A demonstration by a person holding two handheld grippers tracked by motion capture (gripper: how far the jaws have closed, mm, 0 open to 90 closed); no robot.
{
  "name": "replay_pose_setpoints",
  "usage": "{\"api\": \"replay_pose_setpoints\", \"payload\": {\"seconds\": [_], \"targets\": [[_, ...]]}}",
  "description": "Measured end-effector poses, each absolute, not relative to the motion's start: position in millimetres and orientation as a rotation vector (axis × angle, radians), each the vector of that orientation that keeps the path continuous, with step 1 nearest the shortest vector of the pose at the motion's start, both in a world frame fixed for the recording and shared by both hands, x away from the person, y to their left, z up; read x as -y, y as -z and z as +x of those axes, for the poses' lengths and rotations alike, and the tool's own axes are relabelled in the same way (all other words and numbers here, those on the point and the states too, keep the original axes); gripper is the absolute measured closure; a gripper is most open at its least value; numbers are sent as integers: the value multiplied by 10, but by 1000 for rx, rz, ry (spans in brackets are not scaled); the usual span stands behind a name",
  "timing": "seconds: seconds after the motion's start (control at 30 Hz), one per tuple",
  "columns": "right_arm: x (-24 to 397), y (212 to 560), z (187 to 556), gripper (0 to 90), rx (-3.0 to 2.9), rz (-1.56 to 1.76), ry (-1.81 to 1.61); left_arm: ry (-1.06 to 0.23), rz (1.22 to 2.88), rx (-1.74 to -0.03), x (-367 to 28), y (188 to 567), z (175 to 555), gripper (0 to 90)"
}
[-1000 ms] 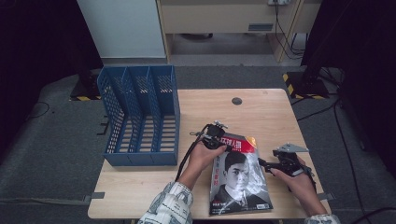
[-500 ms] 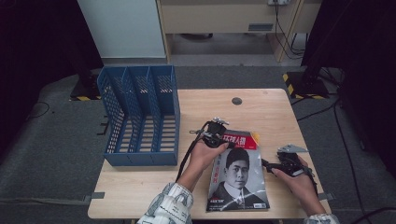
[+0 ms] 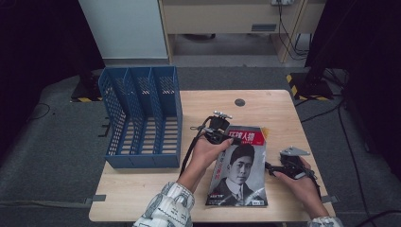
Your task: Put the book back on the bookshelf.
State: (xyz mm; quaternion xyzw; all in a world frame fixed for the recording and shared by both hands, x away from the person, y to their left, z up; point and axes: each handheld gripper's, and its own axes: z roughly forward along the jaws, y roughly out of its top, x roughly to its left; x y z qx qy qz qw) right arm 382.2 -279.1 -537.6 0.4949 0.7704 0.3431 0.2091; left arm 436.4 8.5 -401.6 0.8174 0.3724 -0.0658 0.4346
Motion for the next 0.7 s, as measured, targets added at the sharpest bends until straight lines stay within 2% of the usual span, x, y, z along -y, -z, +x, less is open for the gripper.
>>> {"api": "replay_pose_setpoints", "payload": {"seconds": [0.23,0.7], "targets": [[2788,5379,3825,193,-2142,1367,-949,150,2015,-911,-85,3865,4367,863],[2787,5380,3826,192,-2141,1363,-945,219,1890,-901,-194,3590,4345,863]]}}
